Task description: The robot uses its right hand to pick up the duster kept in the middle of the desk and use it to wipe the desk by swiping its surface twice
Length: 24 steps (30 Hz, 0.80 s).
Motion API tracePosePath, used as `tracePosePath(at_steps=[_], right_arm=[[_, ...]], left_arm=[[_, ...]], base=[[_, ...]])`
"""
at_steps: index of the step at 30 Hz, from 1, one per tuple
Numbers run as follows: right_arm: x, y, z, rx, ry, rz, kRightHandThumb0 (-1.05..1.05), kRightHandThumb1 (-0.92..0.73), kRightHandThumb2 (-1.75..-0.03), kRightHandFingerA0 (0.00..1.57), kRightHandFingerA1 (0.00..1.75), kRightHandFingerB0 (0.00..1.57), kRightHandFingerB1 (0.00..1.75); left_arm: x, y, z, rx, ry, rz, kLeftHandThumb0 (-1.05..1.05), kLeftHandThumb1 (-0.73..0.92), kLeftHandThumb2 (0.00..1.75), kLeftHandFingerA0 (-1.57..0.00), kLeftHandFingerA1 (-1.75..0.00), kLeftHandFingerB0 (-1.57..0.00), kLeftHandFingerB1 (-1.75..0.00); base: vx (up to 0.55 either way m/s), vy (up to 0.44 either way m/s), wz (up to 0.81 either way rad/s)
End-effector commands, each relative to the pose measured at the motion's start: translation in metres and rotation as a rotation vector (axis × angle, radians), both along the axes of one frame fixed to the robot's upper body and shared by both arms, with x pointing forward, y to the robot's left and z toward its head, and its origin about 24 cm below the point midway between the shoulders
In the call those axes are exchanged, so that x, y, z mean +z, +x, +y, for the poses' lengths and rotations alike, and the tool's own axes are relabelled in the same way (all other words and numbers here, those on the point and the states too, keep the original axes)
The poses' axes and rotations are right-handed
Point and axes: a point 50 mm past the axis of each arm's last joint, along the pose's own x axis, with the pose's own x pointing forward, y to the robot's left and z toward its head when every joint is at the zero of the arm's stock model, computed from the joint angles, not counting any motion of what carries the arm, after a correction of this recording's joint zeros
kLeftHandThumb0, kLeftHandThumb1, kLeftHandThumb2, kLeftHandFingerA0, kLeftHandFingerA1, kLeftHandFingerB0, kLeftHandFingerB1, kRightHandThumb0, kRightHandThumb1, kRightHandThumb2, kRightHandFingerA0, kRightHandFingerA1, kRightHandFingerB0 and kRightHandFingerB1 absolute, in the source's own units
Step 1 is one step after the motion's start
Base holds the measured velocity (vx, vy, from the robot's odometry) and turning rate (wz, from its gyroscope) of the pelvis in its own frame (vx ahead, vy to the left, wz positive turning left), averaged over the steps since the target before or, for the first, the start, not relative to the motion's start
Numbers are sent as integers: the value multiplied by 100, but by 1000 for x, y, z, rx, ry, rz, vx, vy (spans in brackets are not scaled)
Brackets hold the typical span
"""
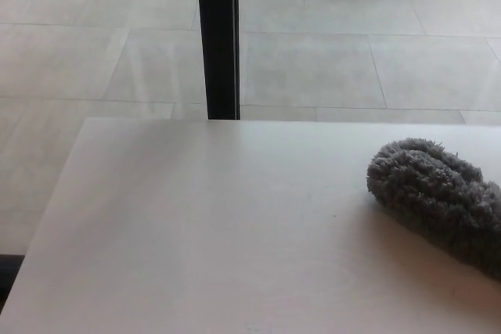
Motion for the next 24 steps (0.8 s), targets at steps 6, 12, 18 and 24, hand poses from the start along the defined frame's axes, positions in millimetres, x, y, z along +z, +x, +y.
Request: tracePosePath(at_steps=[6, 12, 18, 24], right_arm=[[49, -160, -124, -562, 332, -372, -105, -88, -71, 0, 0, 0, 0], [-14, -226, -145, -960, 603, -642, -105, -78, -81, 0, 0, 0, 5], [-79, -261, -133, -1206, 873, -741, -100, -77, -79, 0, 0, 0, 0], [-125, -280, -111, -1344, 1156, -782, -89, -68, -107, 0, 40, 0, 23]], left_arm=[[-2, -14, 1, -4, 27, 41, -71, 90, 67, -43, -54, -38, -41], [-4, -11, -1, -8, 24, 52, -71, 91, 67, -43, -54, -38, -41], [-5, -12, -1, 14, 19, 56, -73, 89, 67, -41, -54, -35, -41], [-3, -13, 3, 17, 54, 78, -70, 90, 67, -42, -55, -39, -43]], base=[[0, 0, 0], [0, 0, 0], [0, 0, 0], [0, 0, 0]])
